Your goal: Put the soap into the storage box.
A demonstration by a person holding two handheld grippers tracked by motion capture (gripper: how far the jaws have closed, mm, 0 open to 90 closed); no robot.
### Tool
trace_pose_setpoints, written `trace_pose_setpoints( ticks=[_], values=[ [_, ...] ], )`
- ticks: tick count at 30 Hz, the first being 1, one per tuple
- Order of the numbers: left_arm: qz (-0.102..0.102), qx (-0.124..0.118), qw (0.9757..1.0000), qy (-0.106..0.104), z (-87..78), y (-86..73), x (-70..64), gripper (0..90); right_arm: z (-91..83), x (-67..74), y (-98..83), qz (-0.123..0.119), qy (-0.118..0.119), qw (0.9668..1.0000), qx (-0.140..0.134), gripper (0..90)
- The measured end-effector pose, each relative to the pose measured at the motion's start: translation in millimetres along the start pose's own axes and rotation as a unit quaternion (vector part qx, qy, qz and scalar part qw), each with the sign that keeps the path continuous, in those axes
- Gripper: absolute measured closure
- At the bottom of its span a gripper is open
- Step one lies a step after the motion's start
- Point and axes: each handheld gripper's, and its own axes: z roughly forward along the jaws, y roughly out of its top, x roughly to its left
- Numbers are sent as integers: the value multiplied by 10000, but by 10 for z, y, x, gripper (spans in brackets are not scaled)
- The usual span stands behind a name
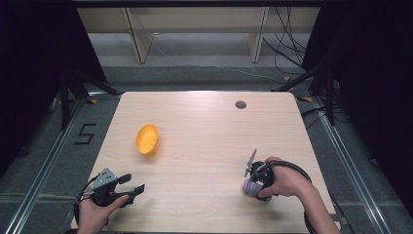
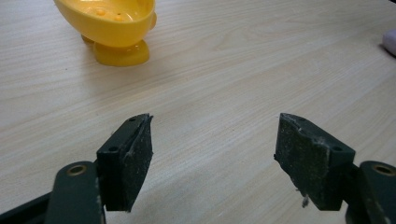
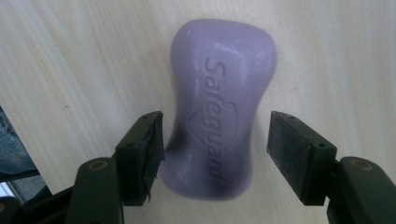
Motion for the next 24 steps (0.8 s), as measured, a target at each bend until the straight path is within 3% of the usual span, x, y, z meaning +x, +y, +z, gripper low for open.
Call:
trace_pose_setpoints(
  ticks=[7, 11, 16, 19, 20, 24],
  values=[
    [-41, -25, 10000, -56, 10, -3, -12, 269, 110, 15, 23, 121, 74, 9999, 97, 433],
    [8, 17, 10000, -77, 6, -1, -5, 269, 170, 4, 40, -2, 92, 9999, 96, 459],
    [49, 14, 9999, -87, 8, 0, -6, 269, 168, 36, 80, 55, -17, 9996, 265, 468],
    [31, 7, 10000, -81, 8, -1, -9, 269, 176, 53, 101, -32, -101, 9994, 340, 472],
    [45, 1, 10000, -82, 7, -1, -9, 269, 176, 68, 127, 50, -108, 9991, 415, 482],
    [26, -15, 10000, -79, 9, -2, -18, 269, 180, 76, 143, 16, -97, 9992, 377, 494]
  ],
)
